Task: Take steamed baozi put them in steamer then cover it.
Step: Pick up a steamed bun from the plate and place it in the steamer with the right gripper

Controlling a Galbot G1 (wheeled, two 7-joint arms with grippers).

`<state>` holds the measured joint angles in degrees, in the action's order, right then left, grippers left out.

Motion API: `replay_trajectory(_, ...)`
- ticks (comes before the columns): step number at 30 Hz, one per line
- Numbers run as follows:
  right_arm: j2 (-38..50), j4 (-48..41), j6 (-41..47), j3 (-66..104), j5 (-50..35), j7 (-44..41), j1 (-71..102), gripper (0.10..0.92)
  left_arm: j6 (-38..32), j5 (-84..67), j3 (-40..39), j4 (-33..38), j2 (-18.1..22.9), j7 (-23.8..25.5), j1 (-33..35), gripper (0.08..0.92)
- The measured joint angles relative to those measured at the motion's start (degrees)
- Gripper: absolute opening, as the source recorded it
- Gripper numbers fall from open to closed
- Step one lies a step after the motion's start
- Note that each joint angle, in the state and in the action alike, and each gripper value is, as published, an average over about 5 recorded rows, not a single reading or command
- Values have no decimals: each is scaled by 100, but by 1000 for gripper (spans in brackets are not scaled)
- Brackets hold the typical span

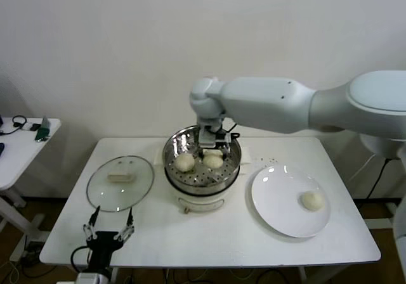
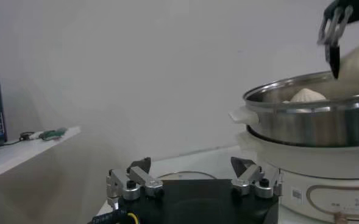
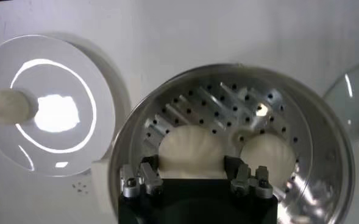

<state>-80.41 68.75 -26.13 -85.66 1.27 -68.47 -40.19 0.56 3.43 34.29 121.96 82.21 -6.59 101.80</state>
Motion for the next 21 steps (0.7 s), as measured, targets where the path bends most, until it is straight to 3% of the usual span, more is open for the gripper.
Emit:
replay_trajectory(14,-373,-114,-308,-12,303,-66,458,708,17,33,-64,-33,39,7,-1,823)
replay_trajectory(21,-369,-85,-285,-1,370,-145,559,753,-19,34,-52,-65,52,7,37,823)
